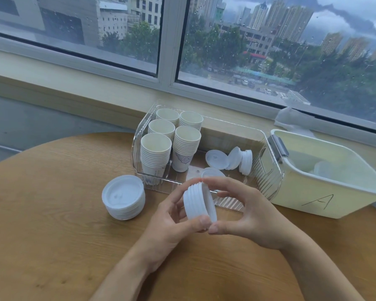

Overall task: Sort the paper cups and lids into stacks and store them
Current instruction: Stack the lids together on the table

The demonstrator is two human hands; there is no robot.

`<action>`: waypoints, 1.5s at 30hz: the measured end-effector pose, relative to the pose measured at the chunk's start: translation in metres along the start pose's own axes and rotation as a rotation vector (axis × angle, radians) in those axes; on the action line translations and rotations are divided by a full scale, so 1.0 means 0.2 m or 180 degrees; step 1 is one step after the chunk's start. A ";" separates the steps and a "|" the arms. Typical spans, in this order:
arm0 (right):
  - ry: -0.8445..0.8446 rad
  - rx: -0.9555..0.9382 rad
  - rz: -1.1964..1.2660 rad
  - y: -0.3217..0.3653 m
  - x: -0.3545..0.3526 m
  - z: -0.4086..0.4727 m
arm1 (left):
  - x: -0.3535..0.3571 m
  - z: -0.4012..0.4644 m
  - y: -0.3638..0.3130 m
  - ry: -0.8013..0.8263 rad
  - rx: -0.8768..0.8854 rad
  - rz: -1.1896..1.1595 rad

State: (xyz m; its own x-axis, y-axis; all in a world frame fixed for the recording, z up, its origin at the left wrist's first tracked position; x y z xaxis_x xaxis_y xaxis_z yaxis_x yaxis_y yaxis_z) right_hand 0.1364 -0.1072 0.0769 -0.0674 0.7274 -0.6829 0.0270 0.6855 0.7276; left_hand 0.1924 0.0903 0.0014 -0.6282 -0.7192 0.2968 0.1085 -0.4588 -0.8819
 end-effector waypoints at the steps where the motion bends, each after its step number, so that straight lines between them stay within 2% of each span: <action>1: 0.0002 -0.0030 -0.0066 0.00 0.00 0.00 | 0.00 0.00 0.00 -0.0001 -0.0013 0.0022; 11: 0.0111 -0.0066 -0.0183 -0.03 -0.03 0.06 | -0.01 0.00 0.01 -0.0314 0.0022 0.0085; 14: -0.0312 0.0106 -0.0176 -0.09 -0.09 0.13 | -0.02 0.01 0.02 -0.0599 -0.0049 0.0084; 18: -0.0900 0.0613 -0.0731 -0.22 -0.14 0.28 | -0.02 0.02 0.02 -0.0676 -0.0044 0.0198; 22: -0.0748 0.0966 -0.1160 -0.30 -0.11 0.42 | -0.01 0.02 0.02 -0.0591 -0.0045 0.0327; 28: -0.0570 0.1245 -0.1237 -0.32 -0.09 0.54 | -0.02 0.02 0.03 -0.0576 -0.0049 0.0355; 35: -0.0624 0.1218 -0.1564 -0.33 -0.06 0.56 | -0.03 0.02 0.04 -0.0553 -0.0057 0.0448; 45: -0.0577 0.1177 -0.1412 -0.31 -0.09 0.53 | -0.03 0.02 0.04 -0.0531 -0.0047 0.0480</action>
State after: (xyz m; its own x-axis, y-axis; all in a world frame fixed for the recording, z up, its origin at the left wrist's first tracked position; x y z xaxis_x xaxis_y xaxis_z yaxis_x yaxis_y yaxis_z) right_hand 0.2407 -0.1595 0.0369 0.0187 0.3411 -0.9398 0.3822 0.8662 0.3220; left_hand 0.1999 0.0884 -0.0048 -0.4695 -0.8560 0.2165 0.1796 -0.3327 -0.9258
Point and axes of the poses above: each hand's wrist, its own z-axis towards the middle knuckle, its own x-axis out of the palm, y = z × x, the point moved 1 cm from there along z, towards the middle knuckle, and after that the axes turned 15 degrees about x, right-handed, at the moved point
